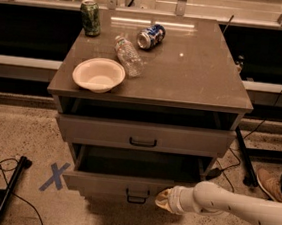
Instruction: Close middle drawer
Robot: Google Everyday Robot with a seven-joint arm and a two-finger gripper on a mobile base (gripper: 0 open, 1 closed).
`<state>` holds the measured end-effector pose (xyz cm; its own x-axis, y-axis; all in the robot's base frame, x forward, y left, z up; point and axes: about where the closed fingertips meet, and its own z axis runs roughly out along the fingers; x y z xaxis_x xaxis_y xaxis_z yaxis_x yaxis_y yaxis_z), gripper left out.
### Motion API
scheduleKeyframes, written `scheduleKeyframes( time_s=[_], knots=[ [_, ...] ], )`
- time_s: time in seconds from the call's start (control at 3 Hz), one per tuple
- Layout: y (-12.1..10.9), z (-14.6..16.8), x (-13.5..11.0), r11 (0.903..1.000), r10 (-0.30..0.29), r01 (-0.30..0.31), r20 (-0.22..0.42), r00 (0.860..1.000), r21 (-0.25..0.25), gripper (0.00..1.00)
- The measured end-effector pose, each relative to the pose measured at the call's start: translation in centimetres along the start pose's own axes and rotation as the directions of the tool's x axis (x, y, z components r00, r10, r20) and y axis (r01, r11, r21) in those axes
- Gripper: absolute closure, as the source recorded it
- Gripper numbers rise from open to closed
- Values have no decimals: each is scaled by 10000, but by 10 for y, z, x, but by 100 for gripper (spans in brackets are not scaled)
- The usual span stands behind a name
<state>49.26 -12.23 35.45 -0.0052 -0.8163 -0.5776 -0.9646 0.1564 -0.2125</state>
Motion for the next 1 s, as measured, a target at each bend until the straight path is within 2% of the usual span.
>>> scheduleKeyframes(
  time_s=[0.33,1.0],
  knots=[
    [-31,6,8,9969,460,-451,-137,9988,647,100],
    [-69,12,9,9844,735,-701,-153,9972,1612,100]
  ],
)
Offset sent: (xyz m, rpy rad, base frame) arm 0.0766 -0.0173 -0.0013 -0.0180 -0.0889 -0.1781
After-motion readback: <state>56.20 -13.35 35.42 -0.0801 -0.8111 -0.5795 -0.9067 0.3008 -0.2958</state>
